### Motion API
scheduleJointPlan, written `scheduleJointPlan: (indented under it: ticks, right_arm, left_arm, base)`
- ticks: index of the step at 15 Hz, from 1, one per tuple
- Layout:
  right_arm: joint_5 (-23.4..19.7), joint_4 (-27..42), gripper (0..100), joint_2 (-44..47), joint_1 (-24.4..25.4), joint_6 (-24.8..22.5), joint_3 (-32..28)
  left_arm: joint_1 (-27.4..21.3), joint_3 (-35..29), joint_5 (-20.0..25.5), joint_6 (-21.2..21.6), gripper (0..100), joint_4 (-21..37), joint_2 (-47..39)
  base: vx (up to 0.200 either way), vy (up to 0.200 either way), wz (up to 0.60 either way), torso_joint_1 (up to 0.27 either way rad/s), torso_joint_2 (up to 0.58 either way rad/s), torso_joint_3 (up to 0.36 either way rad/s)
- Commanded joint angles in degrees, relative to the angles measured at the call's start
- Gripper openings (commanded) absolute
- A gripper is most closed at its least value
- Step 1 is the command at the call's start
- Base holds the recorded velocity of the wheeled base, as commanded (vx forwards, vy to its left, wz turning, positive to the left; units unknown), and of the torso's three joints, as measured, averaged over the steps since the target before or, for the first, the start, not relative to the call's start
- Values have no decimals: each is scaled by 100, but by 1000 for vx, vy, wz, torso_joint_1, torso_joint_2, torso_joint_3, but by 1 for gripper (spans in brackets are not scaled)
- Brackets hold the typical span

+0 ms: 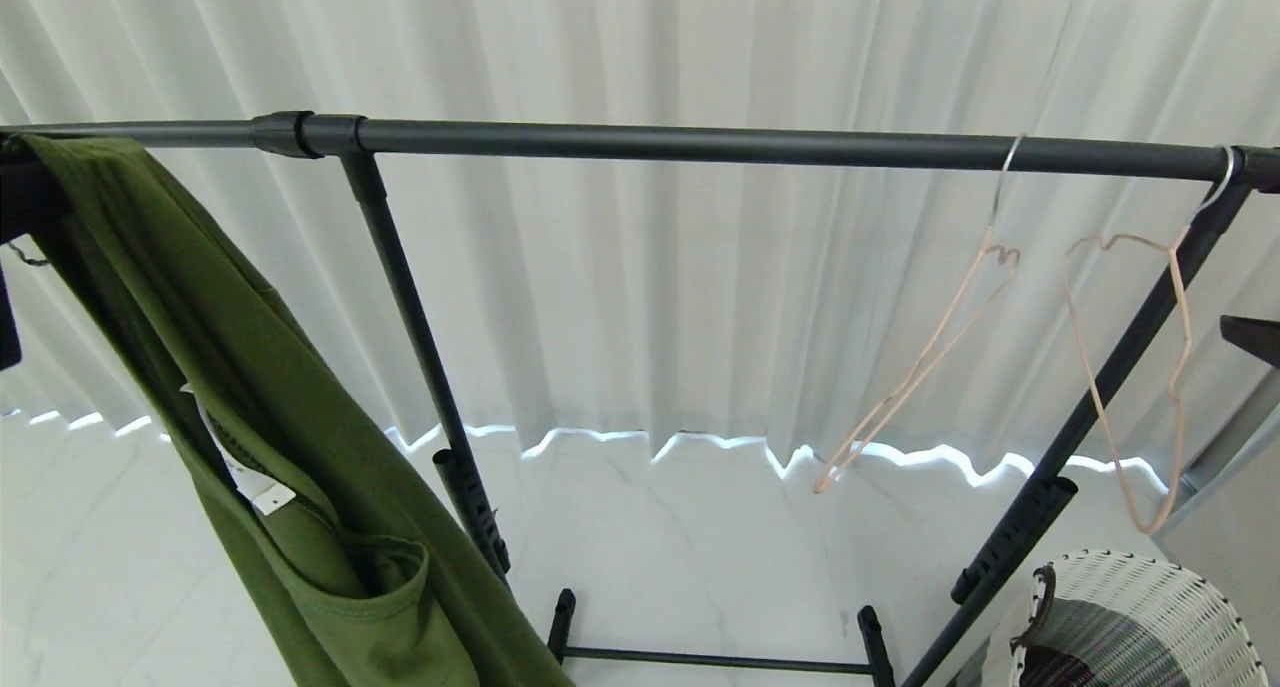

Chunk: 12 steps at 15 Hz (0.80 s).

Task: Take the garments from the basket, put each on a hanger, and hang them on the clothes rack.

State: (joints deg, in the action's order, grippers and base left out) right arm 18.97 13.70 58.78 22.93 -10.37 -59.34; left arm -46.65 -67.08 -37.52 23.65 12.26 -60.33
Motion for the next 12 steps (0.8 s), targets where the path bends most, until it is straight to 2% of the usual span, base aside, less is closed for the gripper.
scheduleJointPlan:
  ticks: [1, 3, 6, 7, 10, 12]
  right_arm:
    - [-7, -8, 100, 116, 1, 9, 81]
    - [10, 1, 100, 327, -25, 132, 125]
    - [89, 1, 100, 916, -43, 835, 37]
    - [107, 1, 100, 995, -61, 914, 2]
    - [380, 54, 100, 1680, -368, 1749, -148]
    - [432, 159, 100, 1847, -526, 2013, -139]
  left_arm:
    - [7, 169, -1, 8, 0, -163, 4]
    - [7, 363, -1, 26, 0, -444, 30]
    - [-2, 468, -1, 26, 0, -471, 65]
    - [-2, 468, -1, 17, 0, -462, 65]
    - [-2, 477, -1, 17, 0, -471, 118]
    - [7, 477, -1, 17, 0, -471, 118]
  base:
    - [0, 0, 0, 0, 0, 0]
    - [0, 0, 0, 0, 0, 0]
    - [0, 0, 0, 0, 0, 0]
    - [0, 0, 0, 0, 0, 0]
    - [0, 0, 0, 0, 0, 0]
    - [0, 0, 0, 0, 0, 0]
